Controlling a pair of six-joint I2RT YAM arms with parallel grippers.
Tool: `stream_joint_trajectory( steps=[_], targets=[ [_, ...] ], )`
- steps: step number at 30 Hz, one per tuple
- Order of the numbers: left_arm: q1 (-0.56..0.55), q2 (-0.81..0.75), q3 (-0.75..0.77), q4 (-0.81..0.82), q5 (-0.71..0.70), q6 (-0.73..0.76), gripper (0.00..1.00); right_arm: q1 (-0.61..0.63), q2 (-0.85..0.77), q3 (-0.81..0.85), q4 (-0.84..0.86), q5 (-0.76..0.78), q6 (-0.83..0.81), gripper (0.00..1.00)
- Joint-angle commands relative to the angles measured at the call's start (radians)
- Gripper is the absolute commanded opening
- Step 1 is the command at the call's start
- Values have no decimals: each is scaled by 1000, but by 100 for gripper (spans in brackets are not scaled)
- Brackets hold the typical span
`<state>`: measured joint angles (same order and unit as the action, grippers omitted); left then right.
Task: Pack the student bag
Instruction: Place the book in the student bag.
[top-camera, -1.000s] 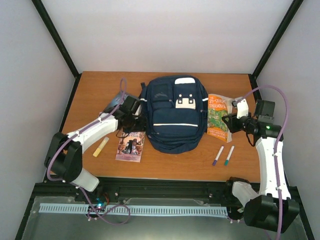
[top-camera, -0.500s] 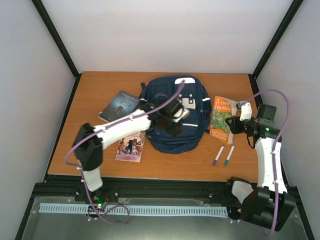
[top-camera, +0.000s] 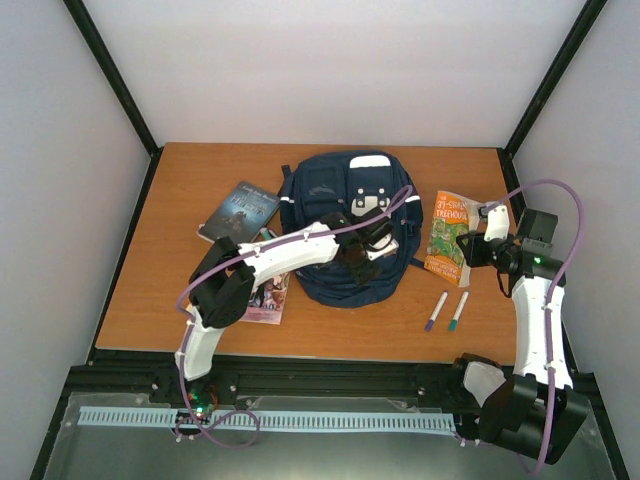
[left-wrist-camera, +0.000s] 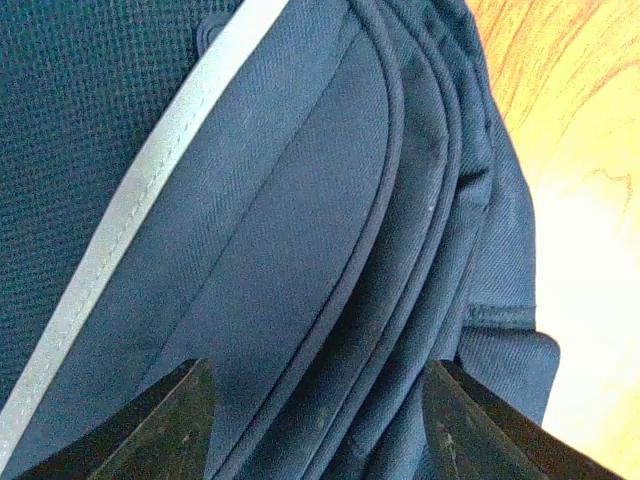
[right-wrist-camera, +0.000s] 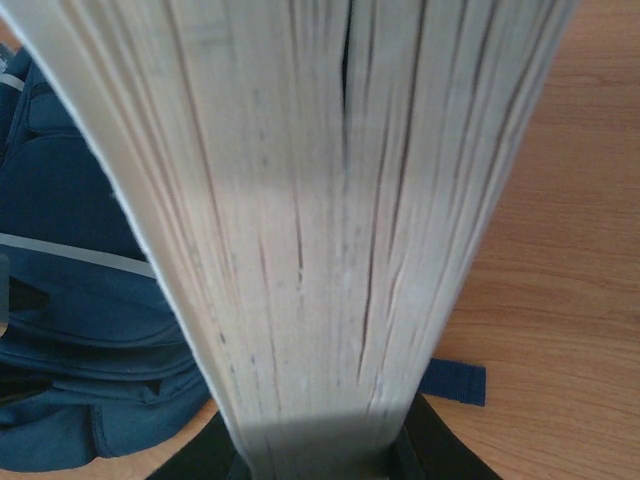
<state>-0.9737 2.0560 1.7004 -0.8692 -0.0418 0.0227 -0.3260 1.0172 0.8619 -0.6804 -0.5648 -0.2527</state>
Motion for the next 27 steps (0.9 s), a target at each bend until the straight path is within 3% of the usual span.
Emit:
stream_joint_trajectory(
  steps=[1, 7, 14, 21, 27],
  targets=[
    [-19, 35, 67, -29, 11, 38, 56, -7, 1, 8, 55, -31, 4, 3],
    [-26, -14, 21, 7, 111, 68, 52, -8, -5, 6, 56, -29, 4, 3],
    [-26, 60, 38, -31, 78, 82, 49, -8, -1, 6, 53, -30, 1, 3],
    [-48, 56, 43, -23, 59, 80, 39, -8, 5, 6, 51, -34, 0, 3],
    [-75, 37, 26, -20, 28, 104, 45, -8, 7, 7, 48, -35, -3, 3]
  ],
)
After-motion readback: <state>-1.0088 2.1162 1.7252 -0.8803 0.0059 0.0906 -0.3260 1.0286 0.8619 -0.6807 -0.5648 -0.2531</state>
